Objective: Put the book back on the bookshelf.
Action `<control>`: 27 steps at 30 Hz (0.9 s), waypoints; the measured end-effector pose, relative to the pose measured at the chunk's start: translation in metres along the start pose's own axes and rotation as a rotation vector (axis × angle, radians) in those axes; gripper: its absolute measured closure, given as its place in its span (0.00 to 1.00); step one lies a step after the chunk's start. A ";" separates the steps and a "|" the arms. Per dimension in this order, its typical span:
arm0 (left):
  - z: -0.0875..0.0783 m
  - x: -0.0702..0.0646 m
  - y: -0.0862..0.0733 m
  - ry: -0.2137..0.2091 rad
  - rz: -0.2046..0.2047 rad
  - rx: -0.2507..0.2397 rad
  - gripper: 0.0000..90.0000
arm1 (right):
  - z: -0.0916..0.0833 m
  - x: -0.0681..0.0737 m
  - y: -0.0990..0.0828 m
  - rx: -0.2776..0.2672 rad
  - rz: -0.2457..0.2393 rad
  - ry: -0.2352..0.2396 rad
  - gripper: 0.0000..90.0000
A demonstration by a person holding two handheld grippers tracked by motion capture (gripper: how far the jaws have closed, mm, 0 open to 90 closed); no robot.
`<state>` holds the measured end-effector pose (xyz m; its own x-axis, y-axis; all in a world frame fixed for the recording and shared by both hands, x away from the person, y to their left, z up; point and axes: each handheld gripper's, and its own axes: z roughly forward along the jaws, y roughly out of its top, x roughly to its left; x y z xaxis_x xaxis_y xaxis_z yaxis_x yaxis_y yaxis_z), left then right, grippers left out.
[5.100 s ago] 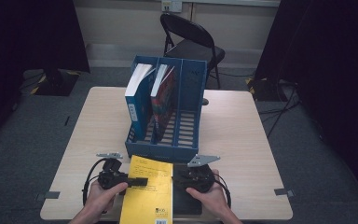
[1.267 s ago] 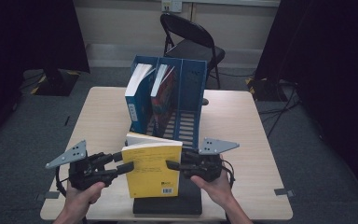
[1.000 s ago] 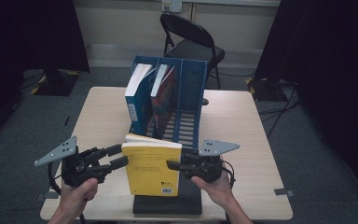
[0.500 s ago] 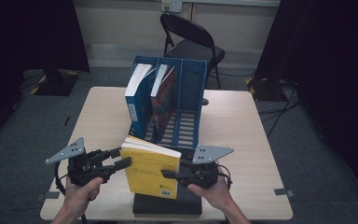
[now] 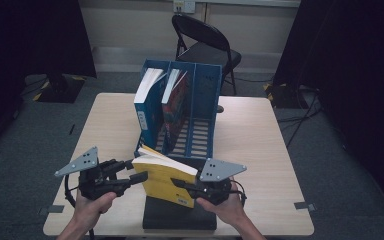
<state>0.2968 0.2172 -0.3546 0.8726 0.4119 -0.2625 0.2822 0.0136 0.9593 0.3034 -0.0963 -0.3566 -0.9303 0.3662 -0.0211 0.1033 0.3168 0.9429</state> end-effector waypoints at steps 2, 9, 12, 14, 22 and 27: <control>0.002 -0.002 -0.001 -0.011 0.003 0.003 0.54 | -0.003 -0.002 -0.003 -0.004 0.012 -0.006 0.83; -0.011 0.007 0.002 0.073 -0.023 -0.031 0.46 | -0.007 -0.001 -0.005 -0.019 0.025 0.043 0.78; -0.009 0.013 -0.001 0.076 -0.041 -0.021 0.47 | -0.008 -0.005 -0.003 -0.040 0.050 0.054 0.73; -0.002 0.014 -0.005 0.083 -0.026 0.021 0.46 | -0.006 -0.007 0.001 -0.027 0.060 0.046 0.70; 0.020 0.015 -0.008 0.084 0.000 0.070 0.44 | 0.010 -0.009 0.001 0.008 0.088 0.058 0.73; 0.029 0.012 -0.009 0.127 0.033 0.080 0.40 | 0.015 -0.010 0.000 0.021 0.079 0.029 0.83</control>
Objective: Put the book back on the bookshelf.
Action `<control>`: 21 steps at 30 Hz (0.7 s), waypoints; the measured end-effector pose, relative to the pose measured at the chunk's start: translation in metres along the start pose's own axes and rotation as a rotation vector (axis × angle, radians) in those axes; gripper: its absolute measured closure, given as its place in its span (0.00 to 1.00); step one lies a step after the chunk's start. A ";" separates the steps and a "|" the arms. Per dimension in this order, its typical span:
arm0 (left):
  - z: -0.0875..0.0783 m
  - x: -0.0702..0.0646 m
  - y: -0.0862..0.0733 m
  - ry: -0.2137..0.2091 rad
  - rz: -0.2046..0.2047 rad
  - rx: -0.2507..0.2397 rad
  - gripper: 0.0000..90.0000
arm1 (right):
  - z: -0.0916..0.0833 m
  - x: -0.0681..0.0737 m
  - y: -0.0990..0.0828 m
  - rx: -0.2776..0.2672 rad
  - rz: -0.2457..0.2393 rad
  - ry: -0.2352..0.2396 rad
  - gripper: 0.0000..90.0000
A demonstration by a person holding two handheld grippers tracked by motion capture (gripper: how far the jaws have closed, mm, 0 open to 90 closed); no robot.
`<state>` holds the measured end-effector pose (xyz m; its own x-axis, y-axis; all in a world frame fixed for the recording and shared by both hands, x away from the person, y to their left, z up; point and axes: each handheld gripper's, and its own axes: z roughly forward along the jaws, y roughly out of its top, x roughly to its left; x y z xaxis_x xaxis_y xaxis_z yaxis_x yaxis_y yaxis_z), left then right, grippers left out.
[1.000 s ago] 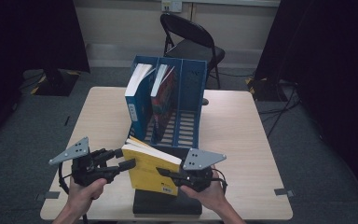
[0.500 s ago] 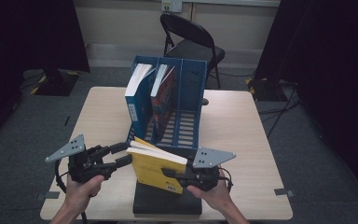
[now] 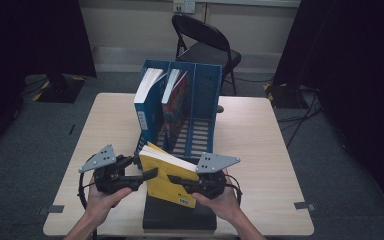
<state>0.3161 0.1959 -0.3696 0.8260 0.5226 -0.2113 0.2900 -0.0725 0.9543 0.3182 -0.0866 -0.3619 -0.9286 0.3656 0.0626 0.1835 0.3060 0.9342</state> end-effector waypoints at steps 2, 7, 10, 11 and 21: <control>0.001 0.000 0.000 -0.003 -0.004 -0.006 0.38 | 0.000 0.000 0.000 0.001 -0.003 0.000 0.83; -0.001 -0.001 -0.001 0.003 -0.004 -0.005 0.40 | 0.000 -0.002 0.000 0.001 0.017 0.027 0.77; -0.002 -0.001 -0.002 0.001 -0.009 -0.013 0.42 | -0.001 -0.002 0.000 0.005 0.018 0.026 0.77; -0.003 0.000 -0.002 -0.002 -0.015 -0.009 0.42 | -0.001 -0.002 0.000 0.006 0.019 0.027 0.77; -0.002 0.002 -0.010 0.008 -0.013 0.029 0.45 | -0.002 -0.003 -0.012 0.007 0.041 0.013 0.82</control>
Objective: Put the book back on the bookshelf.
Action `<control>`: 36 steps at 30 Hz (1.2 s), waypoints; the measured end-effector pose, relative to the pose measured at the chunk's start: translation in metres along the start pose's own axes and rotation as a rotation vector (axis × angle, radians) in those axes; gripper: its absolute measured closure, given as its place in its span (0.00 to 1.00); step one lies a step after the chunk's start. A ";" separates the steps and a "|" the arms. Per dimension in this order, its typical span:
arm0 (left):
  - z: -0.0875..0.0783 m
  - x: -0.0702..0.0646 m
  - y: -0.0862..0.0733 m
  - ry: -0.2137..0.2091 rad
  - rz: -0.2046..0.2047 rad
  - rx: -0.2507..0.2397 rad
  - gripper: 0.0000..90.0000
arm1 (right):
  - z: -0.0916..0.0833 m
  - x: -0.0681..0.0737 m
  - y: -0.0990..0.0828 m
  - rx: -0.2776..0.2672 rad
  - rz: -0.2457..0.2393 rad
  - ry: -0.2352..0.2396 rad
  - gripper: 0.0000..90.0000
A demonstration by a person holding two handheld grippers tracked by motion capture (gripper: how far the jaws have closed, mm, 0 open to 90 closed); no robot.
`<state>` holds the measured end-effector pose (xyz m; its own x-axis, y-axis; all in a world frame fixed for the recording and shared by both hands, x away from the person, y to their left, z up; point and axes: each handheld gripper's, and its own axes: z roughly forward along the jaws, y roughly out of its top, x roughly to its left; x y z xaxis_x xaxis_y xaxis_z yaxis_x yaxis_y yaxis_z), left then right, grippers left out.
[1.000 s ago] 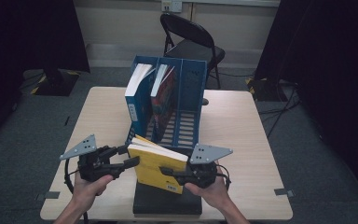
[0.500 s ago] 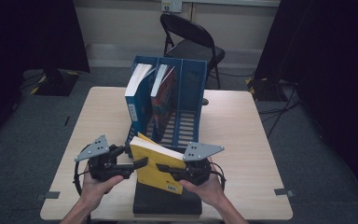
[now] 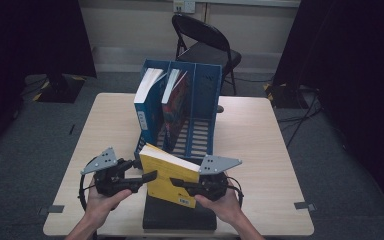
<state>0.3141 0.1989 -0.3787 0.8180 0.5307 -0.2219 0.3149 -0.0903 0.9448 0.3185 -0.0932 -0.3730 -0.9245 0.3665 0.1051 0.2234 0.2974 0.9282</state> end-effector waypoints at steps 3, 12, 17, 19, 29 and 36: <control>0.001 0.000 -0.002 0.013 0.006 0.015 0.45 | 0.000 0.001 0.002 0.010 -0.010 -0.007 0.82; 0.003 -0.001 -0.003 0.034 0.019 0.030 0.46 | 0.002 0.001 0.011 -0.023 -0.007 -0.006 0.82; 0.003 -0.001 -0.003 0.033 0.017 0.027 0.49 | 0.002 0.000 0.016 0.006 -0.010 -0.016 0.81; 0.004 -0.001 -0.003 0.040 0.023 0.029 0.48 | 0.000 -0.001 0.020 -0.012 -0.007 -0.015 0.81; 0.003 -0.001 -0.005 0.032 0.021 0.031 0.49 | 0.003 0.002 0.023 -0.039 -0.012 -0.039 0.83; 0.001 0.002 -0.013 0.081 0.005 0.109 0.35 | -0.002 -0.001 0.023 -0.037 0.006 -0.057 0.84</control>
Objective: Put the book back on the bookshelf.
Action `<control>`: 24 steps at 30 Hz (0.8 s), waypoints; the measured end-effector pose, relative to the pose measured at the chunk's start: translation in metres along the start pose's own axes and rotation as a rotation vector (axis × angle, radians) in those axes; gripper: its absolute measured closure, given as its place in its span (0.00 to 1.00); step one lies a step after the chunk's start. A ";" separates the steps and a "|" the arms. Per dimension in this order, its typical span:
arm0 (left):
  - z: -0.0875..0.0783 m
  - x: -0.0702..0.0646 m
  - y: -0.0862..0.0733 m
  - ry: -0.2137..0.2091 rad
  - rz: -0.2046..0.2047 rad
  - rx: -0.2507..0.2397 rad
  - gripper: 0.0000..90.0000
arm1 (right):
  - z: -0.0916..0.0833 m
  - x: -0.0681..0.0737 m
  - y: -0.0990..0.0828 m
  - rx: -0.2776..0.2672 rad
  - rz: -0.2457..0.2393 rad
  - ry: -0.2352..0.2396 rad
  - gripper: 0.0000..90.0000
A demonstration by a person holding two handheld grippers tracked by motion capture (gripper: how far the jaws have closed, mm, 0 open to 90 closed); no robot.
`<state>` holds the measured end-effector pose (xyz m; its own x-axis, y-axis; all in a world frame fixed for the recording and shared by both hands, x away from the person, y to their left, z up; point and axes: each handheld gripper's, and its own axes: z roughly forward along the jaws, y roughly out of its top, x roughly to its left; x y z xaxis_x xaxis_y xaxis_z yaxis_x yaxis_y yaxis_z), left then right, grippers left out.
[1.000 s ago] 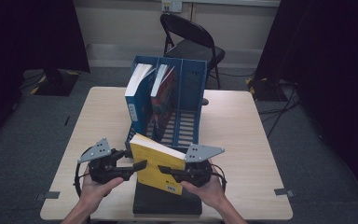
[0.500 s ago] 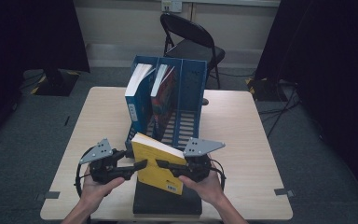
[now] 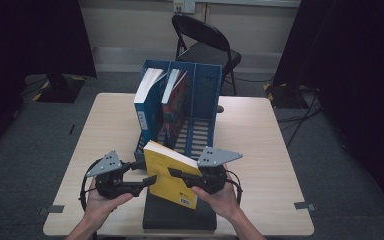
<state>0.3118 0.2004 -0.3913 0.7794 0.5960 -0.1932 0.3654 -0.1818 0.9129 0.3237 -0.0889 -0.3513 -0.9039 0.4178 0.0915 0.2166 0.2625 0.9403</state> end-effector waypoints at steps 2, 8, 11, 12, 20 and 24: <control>-0.001 0.003 -0.004 0.004 -0.023 0.042 0.30 | -0.004 -0.002 -0.001 0.000 0.009 -0.012 0.84; -0.005 0.013 -0.019 0.060 -0.045 0.119 0.21 | -0.012 -0.007 -0.004 -0.008 0.027 -0.023 0.84; -0.007 0.017 -0.030 0.071 -0.067 0.158 0.21 | -0.015 -0.008 -0.006 -0.015 0.033 -0.030 0.84; -0.008 0.019 -0.034 0.065 -0.074 0.159 0.22 | -0.016 -0.009 -0.006 -0.016 0.036 -0.030 0.84; -0.009 0.025 -0.048 0.154 -0.095 0.180 0.23 | -0.021 -0.012 -0.006 -0.004 0.050 -0.049 0.84; -0.008 0.029 -0.050 0.171 -0.080 0.190 0.26 | -0.024 -0.014 -0.006 -0.007 0.055 -0.060 0.84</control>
<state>0.3116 0.2328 -0.4400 0.6529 0.7348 -0.1838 0.5238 -0.2628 0.8103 0.3263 -0.1167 -0.3503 -0.8673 0.4823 0.1233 0.2622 0.2319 0.9367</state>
